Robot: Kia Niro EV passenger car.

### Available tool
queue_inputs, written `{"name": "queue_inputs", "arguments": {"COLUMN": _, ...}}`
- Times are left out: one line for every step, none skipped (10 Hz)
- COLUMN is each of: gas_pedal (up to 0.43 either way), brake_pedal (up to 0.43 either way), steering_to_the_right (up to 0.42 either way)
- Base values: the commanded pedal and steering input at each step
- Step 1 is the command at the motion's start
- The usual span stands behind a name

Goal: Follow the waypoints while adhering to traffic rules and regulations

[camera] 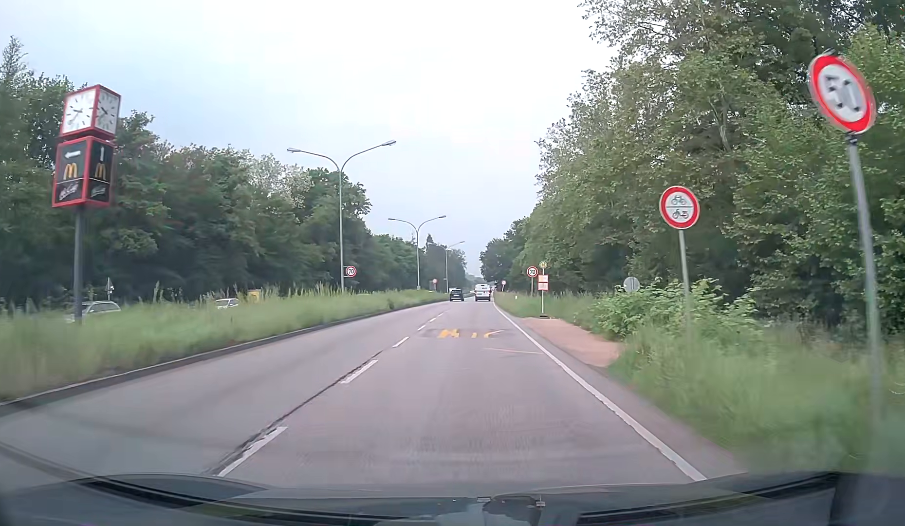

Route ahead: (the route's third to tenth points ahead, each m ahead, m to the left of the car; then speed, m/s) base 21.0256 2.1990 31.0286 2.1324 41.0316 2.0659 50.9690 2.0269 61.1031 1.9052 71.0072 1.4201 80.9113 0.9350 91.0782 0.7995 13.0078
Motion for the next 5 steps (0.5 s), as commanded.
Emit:
{"name": "queue_inputs", "arguments": {"gas_pedal": 0.118, "brake_pedal": 0.0, "steering_to_the_right": 0.003}}
{"name": "queue_inputs", "arguments": {"gas_pedal": 0.118, "brake_pedal": 0.0, "steering_to_the_right": 0.003}}
{"name": "queue_inputs", "arguments": {"gas_pedal": 0.118, "brake_pedal": 0.0, "steering_to_the_right": 0.003}}
{"name": "queue_inputs", "arguments": {"gas_pedal": 0.118, "brake_pedal": 0.0, "steering_to_the_right": 0.003}}
{"name": "queue_inputs", "arguments": {"gas_pedal": 0.118, "brake_pedal": 0.0, "steering_to_the_right": 0.003}}
